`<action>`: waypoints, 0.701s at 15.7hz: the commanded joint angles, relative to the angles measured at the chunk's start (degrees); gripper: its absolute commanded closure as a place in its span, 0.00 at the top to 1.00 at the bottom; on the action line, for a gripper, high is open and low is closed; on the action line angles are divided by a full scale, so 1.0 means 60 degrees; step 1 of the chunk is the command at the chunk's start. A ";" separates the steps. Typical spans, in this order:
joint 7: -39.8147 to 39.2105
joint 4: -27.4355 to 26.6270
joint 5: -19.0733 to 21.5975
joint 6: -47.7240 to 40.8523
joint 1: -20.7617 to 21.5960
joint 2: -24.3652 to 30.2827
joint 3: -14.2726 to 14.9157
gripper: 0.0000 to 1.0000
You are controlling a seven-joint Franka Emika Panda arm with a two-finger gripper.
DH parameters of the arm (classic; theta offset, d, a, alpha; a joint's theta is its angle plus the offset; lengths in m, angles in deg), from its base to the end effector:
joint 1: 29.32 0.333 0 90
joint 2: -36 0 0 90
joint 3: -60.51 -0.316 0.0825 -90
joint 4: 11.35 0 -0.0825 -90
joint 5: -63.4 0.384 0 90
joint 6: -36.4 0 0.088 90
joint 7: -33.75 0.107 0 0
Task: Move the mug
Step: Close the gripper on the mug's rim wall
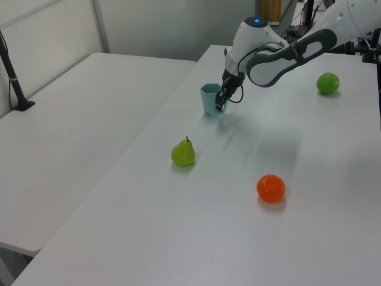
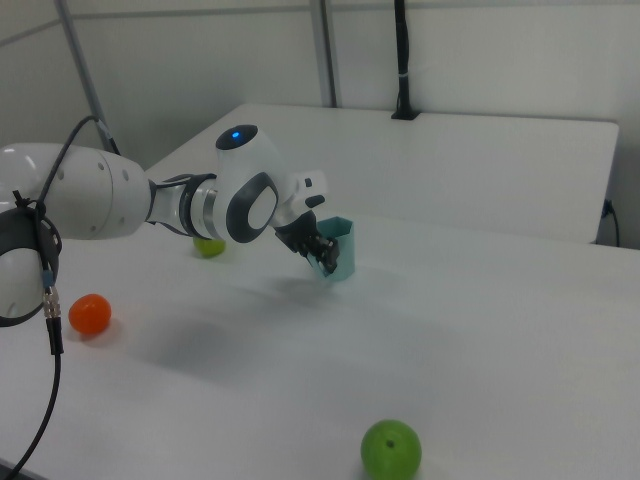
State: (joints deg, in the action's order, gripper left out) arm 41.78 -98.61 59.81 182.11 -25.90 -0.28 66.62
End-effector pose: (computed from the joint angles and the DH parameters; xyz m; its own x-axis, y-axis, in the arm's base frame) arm 0.7408 -0.0189 0.3316 0.9179 -0.0882 0.3869 -0.1212 -0.9907 0.0616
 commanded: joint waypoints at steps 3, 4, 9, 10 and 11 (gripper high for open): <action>0.0142 0.0042 -0.0455 0.0222 0.0045 -0.0047 0.0052 0.19; 0.0142 0.0027 -0.0499 0.0222 0.0045 -0.0047 0.0052 0.15; 0.0142 0.0013 -0.0617 0.0222 0.0031 -0.0047 0.0052 0.06; 0.0142 0.0027 -0.0602 0.0207 0.0016 -0.0032 0.0052 0.04; 0.0156 0.0027 -0.0558 0.0207 0.0016 0.0011 0.0052 0.04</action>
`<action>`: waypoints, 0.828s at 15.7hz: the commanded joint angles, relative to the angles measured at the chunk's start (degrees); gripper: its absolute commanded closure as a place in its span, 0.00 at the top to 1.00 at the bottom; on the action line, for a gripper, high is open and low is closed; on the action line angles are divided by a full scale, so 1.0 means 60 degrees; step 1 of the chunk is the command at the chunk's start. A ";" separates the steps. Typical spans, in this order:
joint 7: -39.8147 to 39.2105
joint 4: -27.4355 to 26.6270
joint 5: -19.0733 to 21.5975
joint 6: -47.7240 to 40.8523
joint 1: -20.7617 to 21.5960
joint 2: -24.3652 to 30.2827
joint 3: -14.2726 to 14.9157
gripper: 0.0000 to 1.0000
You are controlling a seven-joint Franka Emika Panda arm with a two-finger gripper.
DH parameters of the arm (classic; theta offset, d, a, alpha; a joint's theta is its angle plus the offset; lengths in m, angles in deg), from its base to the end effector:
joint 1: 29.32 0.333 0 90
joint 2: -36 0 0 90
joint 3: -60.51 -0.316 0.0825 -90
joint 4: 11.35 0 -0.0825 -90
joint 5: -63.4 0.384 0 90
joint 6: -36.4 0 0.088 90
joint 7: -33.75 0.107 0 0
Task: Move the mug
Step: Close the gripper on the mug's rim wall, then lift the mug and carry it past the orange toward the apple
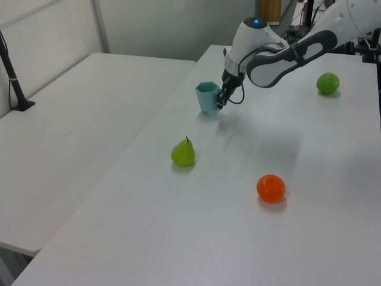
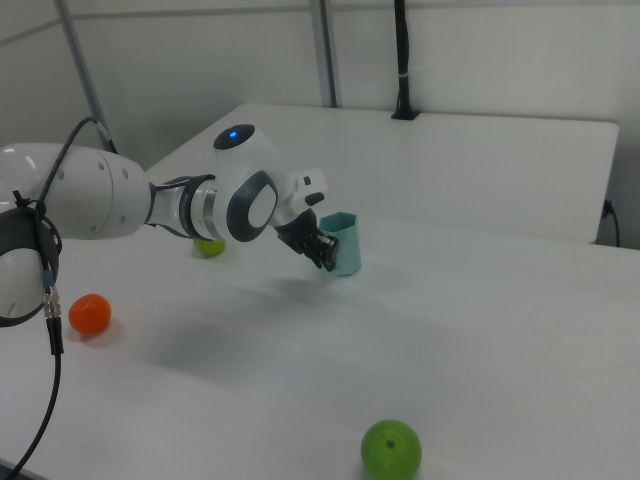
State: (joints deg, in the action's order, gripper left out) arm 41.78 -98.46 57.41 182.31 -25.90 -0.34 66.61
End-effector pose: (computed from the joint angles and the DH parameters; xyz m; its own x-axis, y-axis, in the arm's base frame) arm 0.7415 -0.0181 0.3324 0.9185 -0.0528 0.3918 -0.0978 -0.9906 0.0959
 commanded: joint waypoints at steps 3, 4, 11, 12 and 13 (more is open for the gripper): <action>0.0229 -0.0027 -0.0027 0.0145 -0.0056 0.0313 0.0039 0.00; 0.0243 -0.0027 -0.0027 0.0130 -0.0057 0.0357 0.0039 0.00; 0.0244 -0.0203 0.0383 -0.0599 -0.0072 0.1659 -0.0034 0.00; 0.0244 -0.0217 0.0398 -0.1067 -0.0071 0.2010 -0.0049 0.00; 0.0244 -0.0217 0.0427 -0.1492 -0.0071 0.2390 -0.0064 0.00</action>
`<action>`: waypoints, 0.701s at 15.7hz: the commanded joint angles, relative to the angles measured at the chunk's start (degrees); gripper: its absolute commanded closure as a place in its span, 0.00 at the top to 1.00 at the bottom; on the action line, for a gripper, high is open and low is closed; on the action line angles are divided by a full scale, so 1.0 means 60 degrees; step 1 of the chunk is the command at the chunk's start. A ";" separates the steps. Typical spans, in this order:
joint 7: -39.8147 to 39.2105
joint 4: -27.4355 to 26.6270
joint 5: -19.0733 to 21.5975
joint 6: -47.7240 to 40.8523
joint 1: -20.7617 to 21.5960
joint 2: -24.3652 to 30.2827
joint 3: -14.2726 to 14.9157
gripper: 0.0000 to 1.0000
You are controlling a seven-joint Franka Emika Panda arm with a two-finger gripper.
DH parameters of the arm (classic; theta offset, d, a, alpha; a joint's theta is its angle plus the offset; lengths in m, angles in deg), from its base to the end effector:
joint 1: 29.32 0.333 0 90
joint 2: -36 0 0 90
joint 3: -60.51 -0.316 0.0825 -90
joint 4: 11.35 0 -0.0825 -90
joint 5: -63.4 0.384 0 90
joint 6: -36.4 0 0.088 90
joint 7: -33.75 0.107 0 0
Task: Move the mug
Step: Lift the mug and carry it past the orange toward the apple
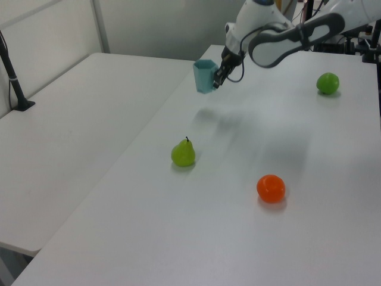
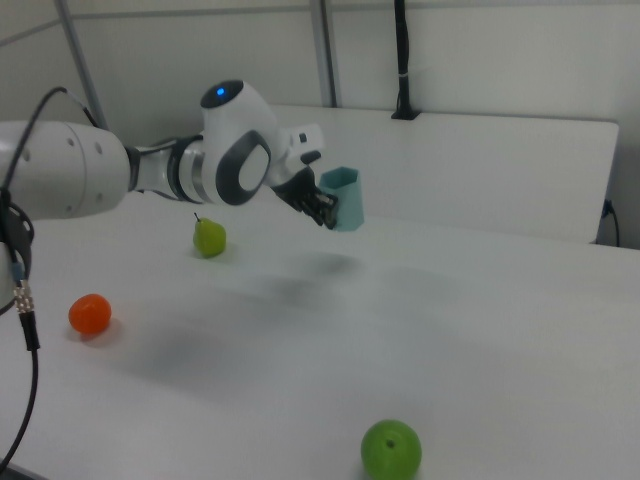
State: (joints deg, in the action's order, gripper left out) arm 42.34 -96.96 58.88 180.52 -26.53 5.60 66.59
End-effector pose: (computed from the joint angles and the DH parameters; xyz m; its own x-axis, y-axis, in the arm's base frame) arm 0.7397 -0.0265 0.4183 0.8717 -0.0976 0.4803 -0.1400 -0.9887 0.0531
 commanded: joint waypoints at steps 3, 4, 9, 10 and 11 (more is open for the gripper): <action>0.0091 -0.0481 0.0577 -0.2483 0.0034 0.2412 -0.0060 0.00; 0.0062 -0.0481 0.0665 -0.3111 0.0033 0.2705 -0.0075 0.00; -0.1062 -0.0831 0.1324 -0.6013 0.0033 0.4052 -0.0075 0.00; -0.1530 -0.1210 0.1427 -0.6366 0.0033 0.4461 -0.0075 0.00; -0.1926 -0.1721 0.1515 -0.6602 0.0033 0.4944 -0.0075 0.00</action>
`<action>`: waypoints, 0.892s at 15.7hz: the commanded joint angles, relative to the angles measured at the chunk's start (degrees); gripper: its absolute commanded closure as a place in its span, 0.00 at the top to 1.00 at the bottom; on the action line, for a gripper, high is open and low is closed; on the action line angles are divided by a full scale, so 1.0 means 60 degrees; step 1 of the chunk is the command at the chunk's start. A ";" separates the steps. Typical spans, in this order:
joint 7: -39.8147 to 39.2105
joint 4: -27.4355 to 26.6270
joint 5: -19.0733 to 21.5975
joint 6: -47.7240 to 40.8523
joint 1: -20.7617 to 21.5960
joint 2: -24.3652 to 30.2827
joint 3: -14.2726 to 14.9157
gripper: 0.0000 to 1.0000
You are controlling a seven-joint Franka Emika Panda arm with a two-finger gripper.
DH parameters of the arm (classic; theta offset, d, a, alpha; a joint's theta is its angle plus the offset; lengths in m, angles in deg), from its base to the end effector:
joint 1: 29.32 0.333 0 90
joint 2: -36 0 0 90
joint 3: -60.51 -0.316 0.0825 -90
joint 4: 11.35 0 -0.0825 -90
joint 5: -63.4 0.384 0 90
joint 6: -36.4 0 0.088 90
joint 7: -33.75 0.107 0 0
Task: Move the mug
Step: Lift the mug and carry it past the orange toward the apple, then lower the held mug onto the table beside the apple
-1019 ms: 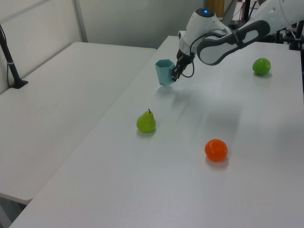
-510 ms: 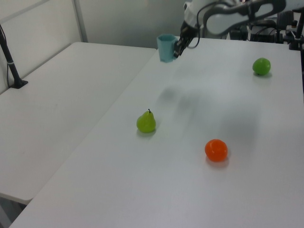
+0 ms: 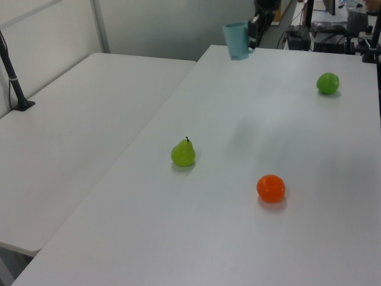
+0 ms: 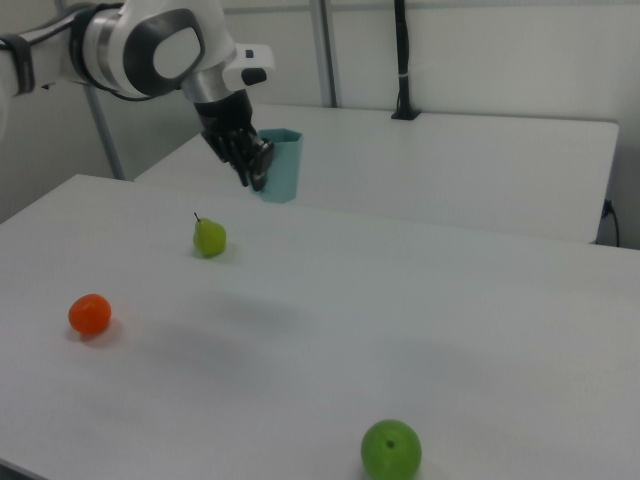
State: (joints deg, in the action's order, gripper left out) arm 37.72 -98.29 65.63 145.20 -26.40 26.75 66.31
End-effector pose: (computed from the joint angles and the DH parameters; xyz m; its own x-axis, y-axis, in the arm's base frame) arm 0.6315 -0.0240 0.5875 0.9681 -0.1257 0.2170 -0.1204 -0.9920 -0.0376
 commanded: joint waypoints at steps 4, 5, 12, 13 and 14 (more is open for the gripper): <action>-0.1496 -0.3099 0.0450 -0.0790 0.0084 0.2522 -0.0028 0.00; -0.1511 -0.3435 0.0450 -0.0746 0.0098 0.2682 -0.0071 0.00; -0.1731 -0.6103 0.0289 0.0468 0.0157 0.3695 -0.0349 0.02; -0.1731 -0.6351 0.0260 0.0644 0.0157 0.3695 -0.0393 0.02; -0.1731 -0.6615 0.0115 0.0892 0.0157 0.3695 -0.0437 0.02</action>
State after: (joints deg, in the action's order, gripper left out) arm 28.40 -131.06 67.26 145.62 -25.97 45.80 64.25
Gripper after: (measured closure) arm 0.767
